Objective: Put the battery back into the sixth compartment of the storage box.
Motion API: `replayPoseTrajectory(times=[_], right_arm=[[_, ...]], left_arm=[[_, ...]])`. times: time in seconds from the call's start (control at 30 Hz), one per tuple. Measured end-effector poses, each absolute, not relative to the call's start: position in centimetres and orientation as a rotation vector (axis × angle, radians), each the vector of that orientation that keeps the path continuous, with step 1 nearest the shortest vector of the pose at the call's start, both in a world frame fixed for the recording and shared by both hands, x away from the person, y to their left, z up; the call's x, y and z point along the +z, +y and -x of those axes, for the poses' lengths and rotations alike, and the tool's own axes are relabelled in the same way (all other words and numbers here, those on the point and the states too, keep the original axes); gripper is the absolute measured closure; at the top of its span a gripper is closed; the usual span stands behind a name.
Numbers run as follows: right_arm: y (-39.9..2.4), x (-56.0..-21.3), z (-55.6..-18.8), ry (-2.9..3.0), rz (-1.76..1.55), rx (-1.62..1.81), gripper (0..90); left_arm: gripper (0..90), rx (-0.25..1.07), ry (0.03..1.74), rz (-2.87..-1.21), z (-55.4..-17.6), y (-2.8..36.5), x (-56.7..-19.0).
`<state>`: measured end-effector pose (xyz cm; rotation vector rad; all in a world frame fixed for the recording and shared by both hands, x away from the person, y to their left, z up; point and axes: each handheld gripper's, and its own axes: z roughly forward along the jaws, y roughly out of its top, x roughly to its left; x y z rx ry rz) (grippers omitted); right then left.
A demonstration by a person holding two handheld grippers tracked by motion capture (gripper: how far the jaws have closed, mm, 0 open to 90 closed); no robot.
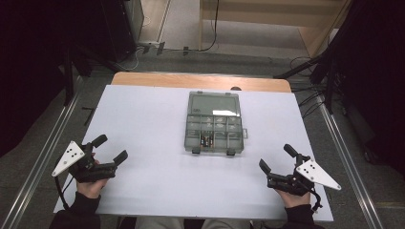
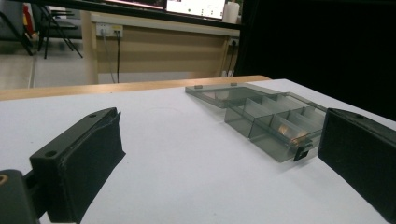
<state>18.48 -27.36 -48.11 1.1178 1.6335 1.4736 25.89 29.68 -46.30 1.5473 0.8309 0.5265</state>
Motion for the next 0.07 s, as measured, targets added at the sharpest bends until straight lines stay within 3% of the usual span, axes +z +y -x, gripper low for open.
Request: replayPoseTrajectory(times=[0.07], right_arm=[[-27.49, -48.18, -18.41, 1.613, -1.123, 1.462, 1.9]], left_arm=[[0.0, 0.523, 0.836, -1.544, -25.95, 29.75, -46.32]])
